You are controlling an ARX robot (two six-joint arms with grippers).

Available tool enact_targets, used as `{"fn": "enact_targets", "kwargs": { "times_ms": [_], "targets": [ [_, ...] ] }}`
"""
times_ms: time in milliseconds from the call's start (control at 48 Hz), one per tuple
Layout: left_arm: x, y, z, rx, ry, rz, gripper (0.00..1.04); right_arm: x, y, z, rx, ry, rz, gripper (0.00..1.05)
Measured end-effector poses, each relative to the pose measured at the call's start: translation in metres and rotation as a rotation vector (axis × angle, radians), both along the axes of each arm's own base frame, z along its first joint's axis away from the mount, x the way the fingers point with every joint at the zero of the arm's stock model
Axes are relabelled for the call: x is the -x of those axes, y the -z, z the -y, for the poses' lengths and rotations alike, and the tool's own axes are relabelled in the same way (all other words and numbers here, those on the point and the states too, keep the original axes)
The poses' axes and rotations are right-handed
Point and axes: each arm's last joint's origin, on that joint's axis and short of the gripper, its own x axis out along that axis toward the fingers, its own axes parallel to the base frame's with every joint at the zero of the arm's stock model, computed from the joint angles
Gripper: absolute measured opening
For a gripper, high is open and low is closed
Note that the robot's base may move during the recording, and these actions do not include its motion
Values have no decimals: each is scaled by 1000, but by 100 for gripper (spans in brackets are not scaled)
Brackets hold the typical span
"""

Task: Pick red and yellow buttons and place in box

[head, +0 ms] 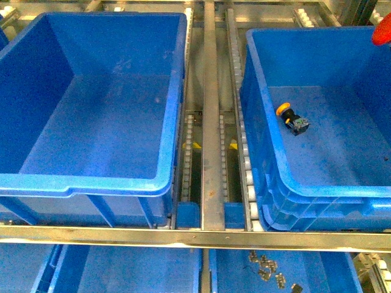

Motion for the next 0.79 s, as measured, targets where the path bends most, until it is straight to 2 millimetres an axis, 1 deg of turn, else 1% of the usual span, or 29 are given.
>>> {"fn": "enact_targets", "kwargs": {
  "times_ms": [21, 83, 104, 167, 188, 250, 271, 334, 354, 396, 479, 500, 625, 646, 709, 792],
  "targets": [
    [0, 0, 0, 0, 0, 0, 49, 0, 0, -1, -2, -7, 1, 43],
    [0, 0, 0, 0, -2, 0, 60, 0, 0, -5, -5, -29, 6, 43],
    [0, 0, 0, 0, -3, 0, 61, 0, 0, -6, -7, -33, 6, 43],
    [0, 0, 0, 0, -3, 0, 72, 0, 1, -7, -8, -41, 2, 43],
    [0, 0, 0, -2, -3, 1, 72, -1, 2, -7, -9, -40, 1, 43],
    [1, 0, 0, -5, -4, -4, 63, -2, 4, -6, -7, -33, -10, 43],
    [1, 1, 0, -5, -3, -6, 61, -2, 5, -6, -7, -32, -11, 43],
    [2, 1, 0, -5, -3, -7, 50, -3, 7, -6, -6, -28, -20, 43],
    [2, 1, 0, -5, -3, -5, 48, -3, 7, -6, -6, -28, -21, 43],
    [3, 1, 0, -5, -3, -6, 39, -4, 9, -6, -6, -29, -27, 43],
    [5, 1, 0, -5, -3, -5, 25, -6, 12, -6, -12, -27, -33, 43],
    [5, 1, 0, -5, -3, -5, 23, -7, 12, -6, -13, -27, -34, 43],
    [7, 1, 0, -5, -3, -6, 3, -13, 17, -7, -23, -18, -46, 43],
    [7, 1, 0, -3, -3, -6, 2, -14, 18, -7, -28, -17, -50, 43],
    [8, 1, 0, -5, -3, -6, 2, -21, 22, -7, -36, -6, -60, 43],
    [17, 6, 0, -5, -3, -40, 2, -38, 25, -7, -54, 14, -72, 43]
  ]
}}
